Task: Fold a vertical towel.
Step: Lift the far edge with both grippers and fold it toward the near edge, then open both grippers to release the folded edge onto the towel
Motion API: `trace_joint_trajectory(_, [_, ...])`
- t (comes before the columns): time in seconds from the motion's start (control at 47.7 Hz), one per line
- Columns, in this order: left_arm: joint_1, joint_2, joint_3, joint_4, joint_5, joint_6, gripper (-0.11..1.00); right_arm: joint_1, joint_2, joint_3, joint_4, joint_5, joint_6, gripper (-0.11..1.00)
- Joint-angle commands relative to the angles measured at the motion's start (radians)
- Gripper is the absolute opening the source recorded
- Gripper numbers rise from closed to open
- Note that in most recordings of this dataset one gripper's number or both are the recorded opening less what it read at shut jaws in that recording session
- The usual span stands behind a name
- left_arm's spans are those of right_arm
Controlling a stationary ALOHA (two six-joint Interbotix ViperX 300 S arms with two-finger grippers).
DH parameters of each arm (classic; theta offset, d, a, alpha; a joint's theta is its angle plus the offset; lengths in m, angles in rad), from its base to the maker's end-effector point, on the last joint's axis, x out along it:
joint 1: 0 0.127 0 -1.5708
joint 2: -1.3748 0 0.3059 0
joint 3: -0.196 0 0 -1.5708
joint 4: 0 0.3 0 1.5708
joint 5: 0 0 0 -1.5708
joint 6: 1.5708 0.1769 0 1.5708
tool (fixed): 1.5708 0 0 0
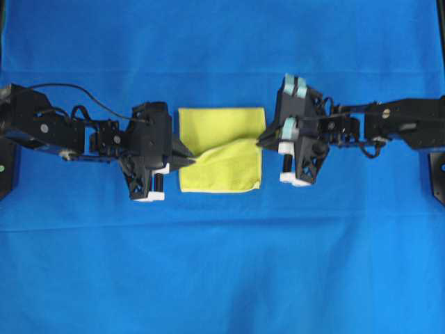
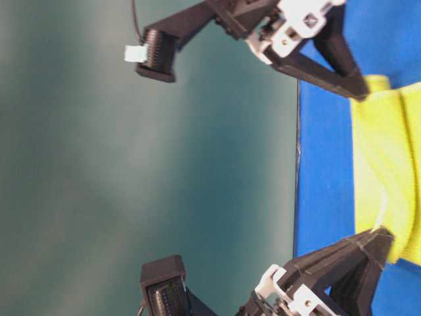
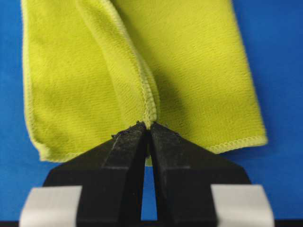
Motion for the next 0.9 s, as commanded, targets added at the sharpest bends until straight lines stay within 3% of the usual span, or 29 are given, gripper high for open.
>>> trace_joint_trajectory(0.0, [-0.014, -0.011, -0.018, -0.002, 0.003, -0.005, 0.04, 0.012, 0.0, -0.012, 0.009, -0.014, 0.002, 0.04])
trace_joint_trajectory(0.189, [-0.018, -0.008, -0.028, -0.002, 0.066, -0.012, 0.04, 0.029, 0.017, -0.02, 0.028, -0.014, 0.002, 0.04])
trace_joint_trajectory(0.503, [-0.031, -0.005, -0.04, -0.002, 0.066, -0.012, 0.05, 0.058, 0.017, -0.026, 0.051, -0.014, 0.003, 0.04])
trace_joint_trajectory(0.734, [-0.077, -0.018, -0.04, -0.002, 0.067, -0.012, 0.46, 0.123, 0.029, -0.049, 0.051, -0.009, 0.026, 0.05])
trace_joint_trajectory(0.796, [-0.092, -0.025, -0.038, -0.002, 0.074, -0.012, 0.51, 0.138, 0.029, -0.051, 0.051, -0.006, 0.026, 0.14])
trace_joint_trajectory(0.88, [-0.112, -0.035, -0.037, -0.002, 0.08, -0.012, 0.5, 0.164, 0.026, -0.049, 0.051, 0.011, 0.026, 0.41])
